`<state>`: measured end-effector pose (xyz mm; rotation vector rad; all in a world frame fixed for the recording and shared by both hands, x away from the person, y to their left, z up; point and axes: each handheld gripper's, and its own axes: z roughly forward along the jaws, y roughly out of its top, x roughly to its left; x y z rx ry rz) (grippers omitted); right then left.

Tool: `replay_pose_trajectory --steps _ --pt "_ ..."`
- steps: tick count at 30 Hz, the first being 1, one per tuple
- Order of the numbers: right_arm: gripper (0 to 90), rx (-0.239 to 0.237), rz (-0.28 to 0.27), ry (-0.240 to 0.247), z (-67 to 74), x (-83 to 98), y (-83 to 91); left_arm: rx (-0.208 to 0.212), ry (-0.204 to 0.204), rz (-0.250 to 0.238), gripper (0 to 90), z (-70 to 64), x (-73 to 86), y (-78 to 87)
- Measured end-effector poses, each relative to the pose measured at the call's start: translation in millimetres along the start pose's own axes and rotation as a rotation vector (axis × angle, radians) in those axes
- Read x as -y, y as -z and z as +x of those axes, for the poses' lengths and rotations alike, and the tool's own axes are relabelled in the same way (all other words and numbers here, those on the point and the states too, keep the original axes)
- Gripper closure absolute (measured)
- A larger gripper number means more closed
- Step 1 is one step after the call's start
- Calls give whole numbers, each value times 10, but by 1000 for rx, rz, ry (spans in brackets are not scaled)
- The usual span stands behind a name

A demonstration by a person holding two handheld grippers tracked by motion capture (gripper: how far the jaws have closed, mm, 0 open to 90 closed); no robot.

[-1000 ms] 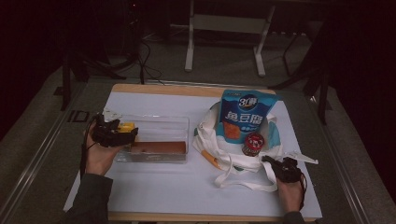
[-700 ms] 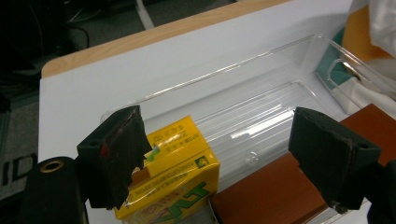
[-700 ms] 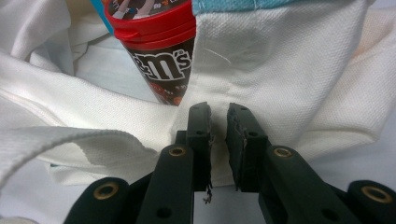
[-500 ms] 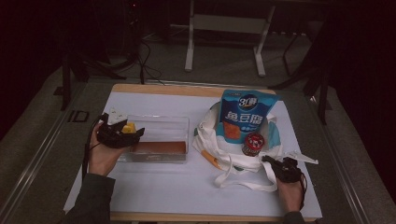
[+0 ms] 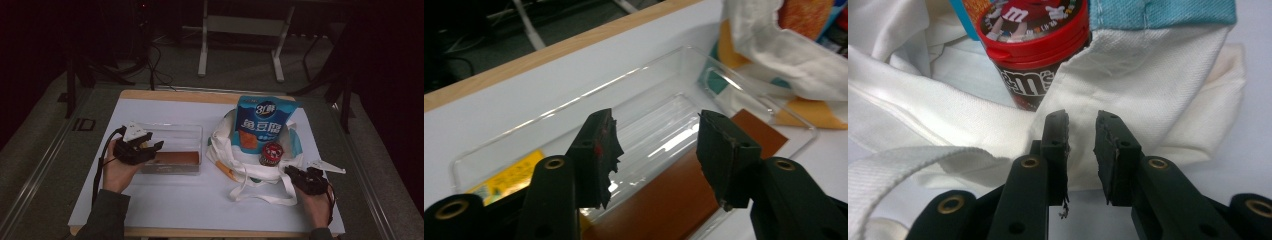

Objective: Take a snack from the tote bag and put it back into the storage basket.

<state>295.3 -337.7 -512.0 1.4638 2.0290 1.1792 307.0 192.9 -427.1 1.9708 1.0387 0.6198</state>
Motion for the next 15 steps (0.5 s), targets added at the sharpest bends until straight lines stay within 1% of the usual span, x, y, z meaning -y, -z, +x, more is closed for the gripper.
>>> replay_pose_trajectory --steps 2,5,7,10,12,15 --pt "739 3 -5 9 7 -20 40 26 11 -10 522 -24 23 -25" --pt "732 9 -7 24 17 -62 84 40 4 3 522 -59 56 -77" --pt "732 11 -12 30 22 -96 110 48 4 3 524 -79 81 -100" --pt "728 14 -25 40 29 -153 156 64 10 6 528 -103 115 -130" --pt "727 14 -29 49 41 -195 179 81 20 4 548 -110 133 -149" --pt "726 12 -36 61 55 -256 206 95 20 4 557 -134 156 -169"
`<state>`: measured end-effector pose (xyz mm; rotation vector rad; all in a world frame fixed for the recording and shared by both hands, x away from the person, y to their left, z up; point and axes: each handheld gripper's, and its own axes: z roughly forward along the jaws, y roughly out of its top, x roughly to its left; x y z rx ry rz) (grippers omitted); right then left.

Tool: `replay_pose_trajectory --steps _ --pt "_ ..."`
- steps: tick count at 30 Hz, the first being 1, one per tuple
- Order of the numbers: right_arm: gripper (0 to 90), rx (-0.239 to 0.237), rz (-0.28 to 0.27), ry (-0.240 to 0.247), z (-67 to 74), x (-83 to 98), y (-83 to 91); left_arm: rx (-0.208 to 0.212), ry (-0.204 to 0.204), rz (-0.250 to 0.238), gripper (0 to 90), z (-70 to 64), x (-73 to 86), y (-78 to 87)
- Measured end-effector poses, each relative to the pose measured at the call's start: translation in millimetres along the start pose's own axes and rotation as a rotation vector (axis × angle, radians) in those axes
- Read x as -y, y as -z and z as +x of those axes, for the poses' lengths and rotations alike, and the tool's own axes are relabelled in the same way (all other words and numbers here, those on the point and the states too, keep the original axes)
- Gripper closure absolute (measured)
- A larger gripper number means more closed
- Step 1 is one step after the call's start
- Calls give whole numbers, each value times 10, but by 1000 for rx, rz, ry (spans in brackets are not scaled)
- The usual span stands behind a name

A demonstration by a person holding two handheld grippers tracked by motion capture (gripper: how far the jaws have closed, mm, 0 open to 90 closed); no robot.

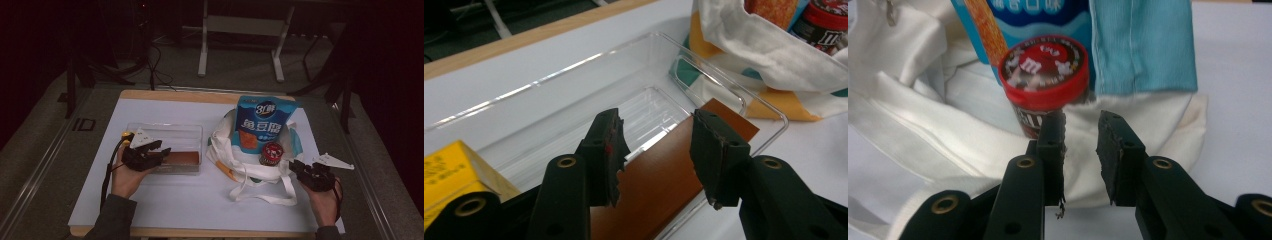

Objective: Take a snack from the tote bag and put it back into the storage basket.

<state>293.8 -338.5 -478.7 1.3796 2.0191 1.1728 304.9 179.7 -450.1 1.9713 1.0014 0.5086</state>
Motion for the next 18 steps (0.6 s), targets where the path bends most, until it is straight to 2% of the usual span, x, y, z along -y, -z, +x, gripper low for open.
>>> replay_pose_trajectory --steps 9,14,18 --pt "727 -6 -17 20 19 -166 36 19 -26 -11 598 -80 72 -12" --pt "723 -6 -19 41 43 -257 34 35 -23 -9 611 -99 93 -26" --pt "714 -13 -24 42 41 -373 16 65 -20 -16 616 -110 114 -49"
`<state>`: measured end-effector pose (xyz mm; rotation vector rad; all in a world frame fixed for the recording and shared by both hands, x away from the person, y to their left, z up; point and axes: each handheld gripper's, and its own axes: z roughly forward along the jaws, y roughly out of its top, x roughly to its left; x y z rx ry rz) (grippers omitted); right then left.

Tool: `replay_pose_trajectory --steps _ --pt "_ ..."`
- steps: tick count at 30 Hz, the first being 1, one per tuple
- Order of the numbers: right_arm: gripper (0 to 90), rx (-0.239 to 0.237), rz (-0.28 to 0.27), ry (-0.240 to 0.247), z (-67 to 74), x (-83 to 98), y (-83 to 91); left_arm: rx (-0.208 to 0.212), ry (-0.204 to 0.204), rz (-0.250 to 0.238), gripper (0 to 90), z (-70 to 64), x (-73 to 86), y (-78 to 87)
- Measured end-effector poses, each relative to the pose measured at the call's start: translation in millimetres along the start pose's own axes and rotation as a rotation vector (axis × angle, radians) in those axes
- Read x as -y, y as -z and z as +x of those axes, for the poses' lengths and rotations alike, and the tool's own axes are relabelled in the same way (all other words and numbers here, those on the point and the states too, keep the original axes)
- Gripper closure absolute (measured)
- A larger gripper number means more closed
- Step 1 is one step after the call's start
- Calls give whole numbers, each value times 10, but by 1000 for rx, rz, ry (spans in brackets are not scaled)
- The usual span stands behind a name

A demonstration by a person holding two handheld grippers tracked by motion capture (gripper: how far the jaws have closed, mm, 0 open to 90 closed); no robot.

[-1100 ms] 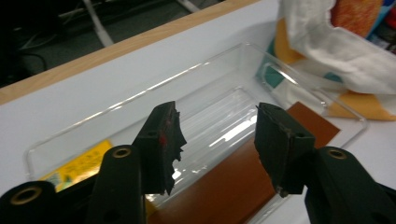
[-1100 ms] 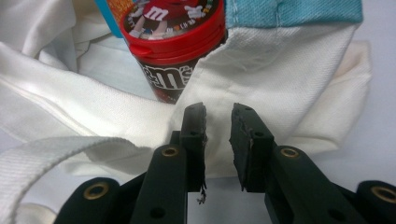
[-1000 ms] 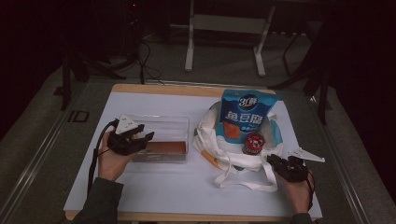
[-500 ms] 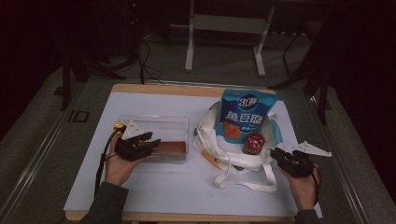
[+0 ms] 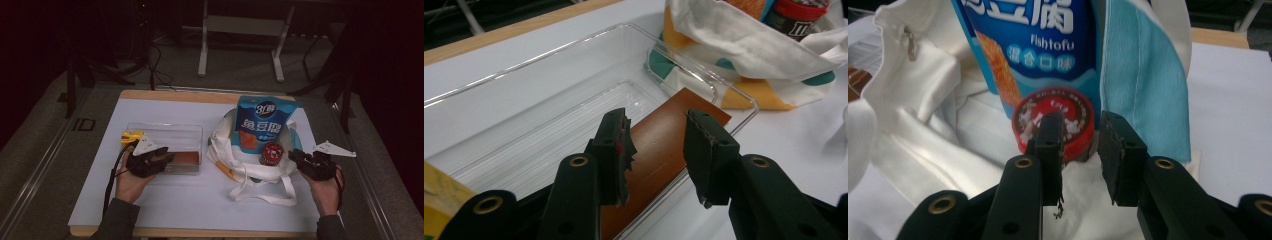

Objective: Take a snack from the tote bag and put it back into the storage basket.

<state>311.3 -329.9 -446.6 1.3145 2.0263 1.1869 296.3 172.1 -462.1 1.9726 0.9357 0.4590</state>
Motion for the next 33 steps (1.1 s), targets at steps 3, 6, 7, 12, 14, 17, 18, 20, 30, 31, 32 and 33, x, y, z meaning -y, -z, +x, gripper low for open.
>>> replay_pose_trajectory --steps 3,6,7,12,14,17,18,20,30,31,32,33 --pt "711 -3 -3 3 -17 -87 -13 12 -6 -9 623 -21 27 -5" --pt "703 -3 -1 9 -22 -143 -24 20 -12 -11 626 -40 46 -5" --pt "699 1 1 14 -23 -164 -28 24 -17 -9 626 -53 56 -3" --pt "698 -17 11 34 -10 -316 -61 34 -28 -6 622 -96 98 -8" --pt "693 -20 14 36 -7 -353 -70 45 -34 -3 622 -104 110 -2" --pt "682 -22 16 41 -12 -400 -85 54 -47 -8 622 -134 129 12" --pt "677 -21 16 39 -15 -416 -90 56 -51 -6 623 -144 135 11" --pt "663 -19 18 38 -21 -449 -99 52 -62 6 623 -159 152 -3" --pt "580 -17 2 26 -78 -626 -117 78 -73 -15 620 -236 254 -24" --pt "574 -18 -2 24 -84 -643 -119 78 -73 -15 619 -236 254 -24" --pt "568 -19 -5 19 -88 -660 -121 83 -77 -10 619 -246 281 -33" --pt "562 -22 -8 18 -92 -678 -122 86 -76 -7 618 -250 294 -40"
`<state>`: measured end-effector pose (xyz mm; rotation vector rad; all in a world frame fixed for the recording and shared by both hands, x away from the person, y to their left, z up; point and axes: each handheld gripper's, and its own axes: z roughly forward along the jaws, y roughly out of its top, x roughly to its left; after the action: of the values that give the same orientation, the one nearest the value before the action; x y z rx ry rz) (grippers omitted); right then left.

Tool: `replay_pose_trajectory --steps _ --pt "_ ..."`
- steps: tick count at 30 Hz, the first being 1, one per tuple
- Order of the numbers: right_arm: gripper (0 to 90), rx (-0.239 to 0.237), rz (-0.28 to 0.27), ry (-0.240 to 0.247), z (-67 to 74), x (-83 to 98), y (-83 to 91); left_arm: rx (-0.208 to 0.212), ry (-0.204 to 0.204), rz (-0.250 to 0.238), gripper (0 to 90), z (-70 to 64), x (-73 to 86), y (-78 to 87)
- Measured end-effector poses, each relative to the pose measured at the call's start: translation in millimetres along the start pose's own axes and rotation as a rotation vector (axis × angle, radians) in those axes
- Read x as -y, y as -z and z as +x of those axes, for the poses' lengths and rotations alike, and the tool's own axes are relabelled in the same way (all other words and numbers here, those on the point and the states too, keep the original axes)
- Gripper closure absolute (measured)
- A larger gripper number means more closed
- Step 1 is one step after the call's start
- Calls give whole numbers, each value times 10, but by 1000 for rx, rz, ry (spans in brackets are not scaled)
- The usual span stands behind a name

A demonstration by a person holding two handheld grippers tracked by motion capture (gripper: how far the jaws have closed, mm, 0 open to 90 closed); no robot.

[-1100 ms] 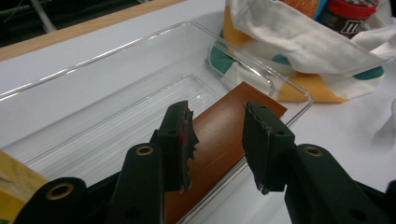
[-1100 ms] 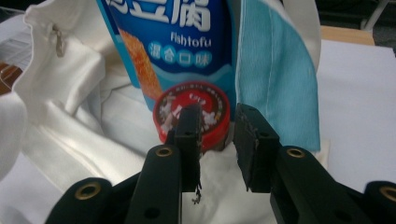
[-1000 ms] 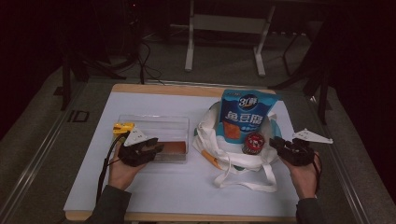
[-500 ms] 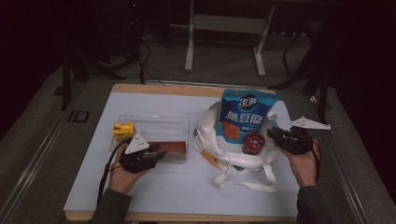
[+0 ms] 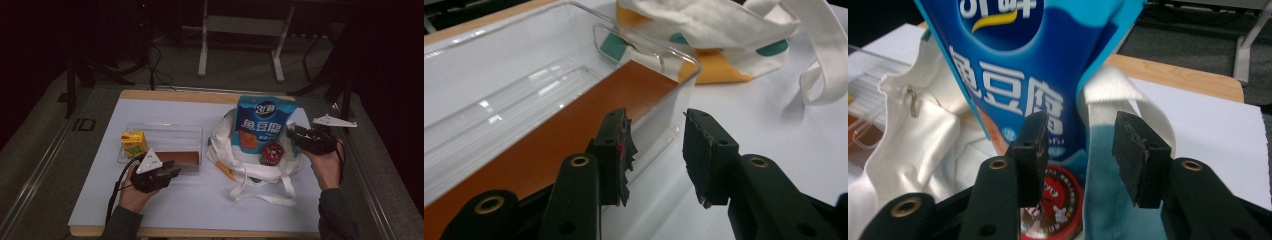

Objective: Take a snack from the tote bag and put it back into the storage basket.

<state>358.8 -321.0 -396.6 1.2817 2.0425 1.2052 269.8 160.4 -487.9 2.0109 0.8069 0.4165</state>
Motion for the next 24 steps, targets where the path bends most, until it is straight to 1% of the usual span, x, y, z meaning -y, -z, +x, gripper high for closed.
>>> replay_pose_trajectory --steps 2,3,6,8,9,13,16,17,21,22,24 --pt "552 -5 -5 0 2 -35 -9 5 1 1 616 -2 13 -10" --pt "547 -6 -3 4 4 -51 -18 17 0 4 614 -14 44 -31" --pt "539 -10 -3 15 7 -98 -60 26 -18 26 601 -38 82 -77" --pt "532 -11 -7 19 9 -128 -94 30 -21 28 597 -46 92 -89" --pt "531 -16 -11 18 10 -142 -112 41 -23 31 595 -55 111 -111" --pt "525 -15 -17 5 4 -205 -178 48 -22 43 590 -66 152 -154" --pt "521 -23 -26 -22 -29 -245 -225 56 -18 55 587 -70 187 -189" --pt "521 -29 -27 -33 -41 -257 -238 58 -22 58 584 -72 197 -199" --pt "532 -62 -45 -65 -78 -286 -274 70 -20 58 582 -70 222 -226" --pt "533 -71 -53 -75 -88 -282 -283 77 -8 60 582 -74 235 -239" --pt "541 -81 -64 -93 -107 -267 -308 90 -7 55 578 -87 242 -244"
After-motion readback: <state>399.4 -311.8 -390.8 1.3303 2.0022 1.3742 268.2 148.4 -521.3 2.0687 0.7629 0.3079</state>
